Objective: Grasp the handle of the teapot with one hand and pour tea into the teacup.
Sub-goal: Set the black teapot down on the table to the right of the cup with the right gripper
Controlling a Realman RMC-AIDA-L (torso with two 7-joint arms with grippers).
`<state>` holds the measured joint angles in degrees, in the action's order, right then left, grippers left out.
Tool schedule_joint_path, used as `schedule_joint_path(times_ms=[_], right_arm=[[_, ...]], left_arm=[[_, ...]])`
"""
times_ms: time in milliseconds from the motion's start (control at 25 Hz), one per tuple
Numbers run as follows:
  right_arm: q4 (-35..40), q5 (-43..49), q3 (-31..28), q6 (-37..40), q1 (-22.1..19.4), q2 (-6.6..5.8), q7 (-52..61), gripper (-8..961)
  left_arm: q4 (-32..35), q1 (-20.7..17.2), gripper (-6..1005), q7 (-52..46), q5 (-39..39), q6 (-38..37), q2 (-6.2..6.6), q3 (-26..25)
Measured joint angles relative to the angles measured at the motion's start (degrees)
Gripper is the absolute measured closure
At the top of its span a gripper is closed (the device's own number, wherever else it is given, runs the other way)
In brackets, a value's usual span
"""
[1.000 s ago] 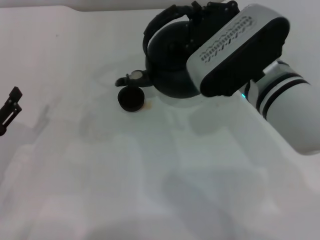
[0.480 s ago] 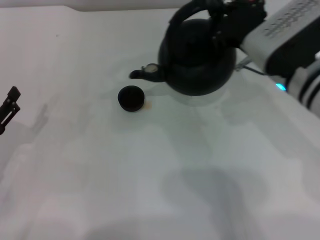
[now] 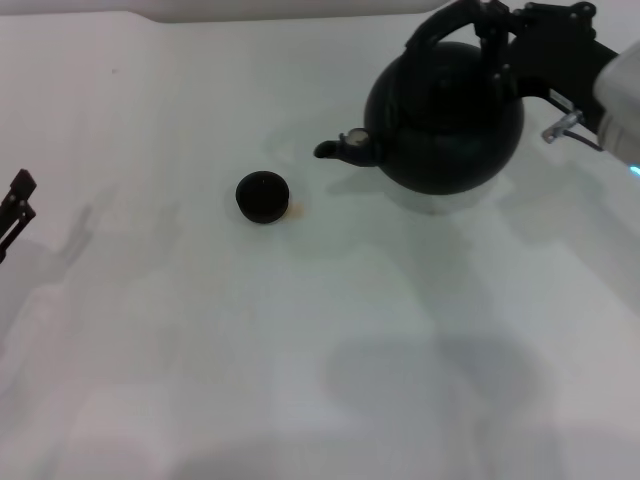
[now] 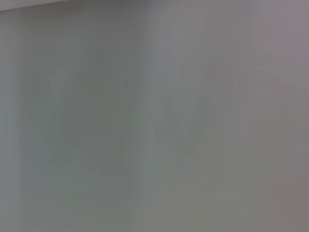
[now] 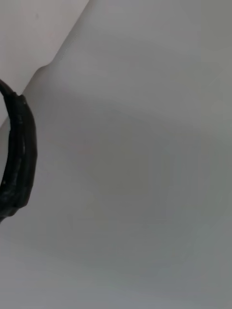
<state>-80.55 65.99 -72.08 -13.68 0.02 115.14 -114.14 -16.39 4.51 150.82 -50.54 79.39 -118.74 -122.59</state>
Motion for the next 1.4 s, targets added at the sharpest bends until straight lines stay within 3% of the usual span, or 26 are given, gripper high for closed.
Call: schedule_joint_path(times_ms=[760, 1400], right_arm=[[9.71, -2.56, -7.4, -14.76, 0.77, 0.35, -6.03, 847], [13.89, -5.39, -7.9, -16.84, 2.5, 0.28, -11.44, 848]], left_arm=[[-0.05, 1.76, 186, 0.0, 0.02, -1.8, 0.08, -0.01], [-0.05, 2.09, 187, 0.0, -0.26, -1.96, 0.08, 0.04]])
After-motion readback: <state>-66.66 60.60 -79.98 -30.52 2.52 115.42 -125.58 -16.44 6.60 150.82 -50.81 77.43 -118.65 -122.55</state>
